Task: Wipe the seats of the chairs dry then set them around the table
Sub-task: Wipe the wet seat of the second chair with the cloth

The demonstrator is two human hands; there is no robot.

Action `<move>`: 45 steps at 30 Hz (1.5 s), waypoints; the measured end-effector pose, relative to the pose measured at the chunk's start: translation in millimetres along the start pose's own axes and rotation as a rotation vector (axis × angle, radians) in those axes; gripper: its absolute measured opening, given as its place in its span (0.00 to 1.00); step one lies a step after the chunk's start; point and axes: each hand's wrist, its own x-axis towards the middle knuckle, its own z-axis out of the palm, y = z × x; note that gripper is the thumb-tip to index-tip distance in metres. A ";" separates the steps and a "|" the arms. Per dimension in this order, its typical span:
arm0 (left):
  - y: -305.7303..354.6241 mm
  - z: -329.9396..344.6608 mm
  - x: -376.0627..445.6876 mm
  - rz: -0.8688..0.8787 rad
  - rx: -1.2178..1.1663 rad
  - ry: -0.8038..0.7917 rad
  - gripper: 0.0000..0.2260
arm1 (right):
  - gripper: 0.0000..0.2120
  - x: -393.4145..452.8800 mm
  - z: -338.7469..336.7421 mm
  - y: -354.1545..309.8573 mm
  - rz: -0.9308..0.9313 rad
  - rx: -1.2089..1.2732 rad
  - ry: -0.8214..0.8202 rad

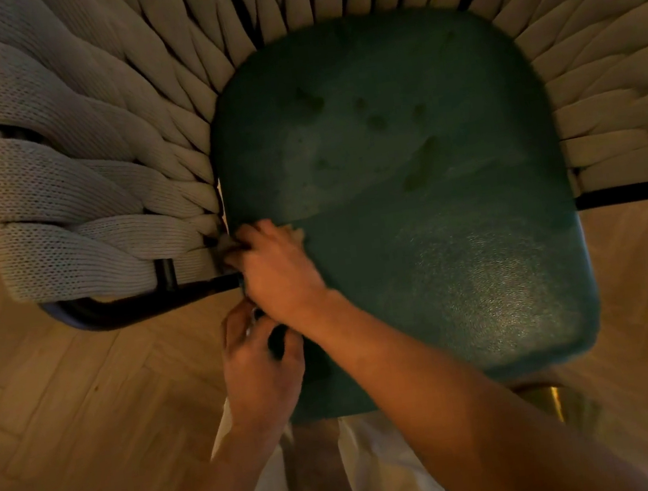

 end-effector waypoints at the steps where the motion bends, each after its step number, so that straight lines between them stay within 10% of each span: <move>1: -1.3 -2.2 -1.6 -0.016 -0.006 0.014 0.09 | 0.15 5.6 -0.6 -4.8 -0.033 -0.032 -0.055; 9: 14.6 -2.7 20.9 0.019 -0.026 -0.067 0.13 | 0.16 -24.8 -19.8 51.2 0.021 0.044 0.135; 22: 30.2 10.9 42.0 0.028 0.290 -0.281 0.35 | 0.21 -131.7 -116.1 231.6 0.688 -0.120 0.396; 29: 26.1 16.3 37.3 0.050 0.269 -0.317 0.35 | 0.21 -109.3 -99.2 204.4 0.919 -0.047 0.574; 36: 17.3 22.7 34.6 0.105 0.272 -0.285 0.34 | 0.22 -54.7 -43.3 100.7 0.508 0.076 0.482; 45: 4.8 31.9 32.5 0.126 0.313 -0.406 0.34 | 0.21 20.8 -19.4 13.2 0.038 0.176 -0.140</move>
